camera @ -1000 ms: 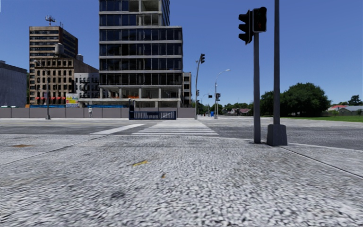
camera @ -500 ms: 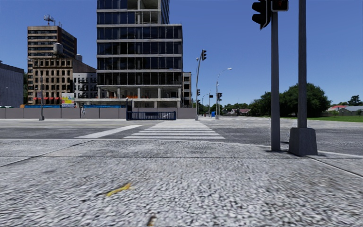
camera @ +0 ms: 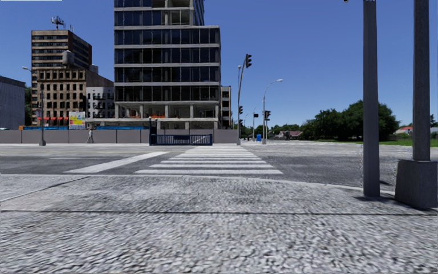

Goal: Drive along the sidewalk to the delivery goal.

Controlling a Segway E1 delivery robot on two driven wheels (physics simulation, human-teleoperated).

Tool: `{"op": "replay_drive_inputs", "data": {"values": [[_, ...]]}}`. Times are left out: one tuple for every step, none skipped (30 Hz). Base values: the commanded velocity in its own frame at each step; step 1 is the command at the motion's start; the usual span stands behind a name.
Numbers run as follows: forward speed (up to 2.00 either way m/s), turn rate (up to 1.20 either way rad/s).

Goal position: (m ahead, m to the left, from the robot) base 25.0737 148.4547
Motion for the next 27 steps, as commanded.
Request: {"op": "replay_drive_inputs", "data": {"values": [[2.00,0.04],[2.00,0.04],[2.00,0.14],[2.00,0.18],[2.00,0.20],[2.00,0.13],[2.00,0.13],[2.00,0.00],[2.00,0.00],[2.00,0.00],[2.00,0.00],[2.00,0.00],[2.00,0.00],[2.00,0.00],[2.00,0.00],[2.00,0.00],[2.00,0.00],[2.00,0.00],[2.00,0.00],[2.00,0.00],[2.00,0.00],[2.00,0.00],[2.00,0.00],[2.00,0.00],[2.00,0.00],[2.00,0.00],[2.00,0.00]]}}
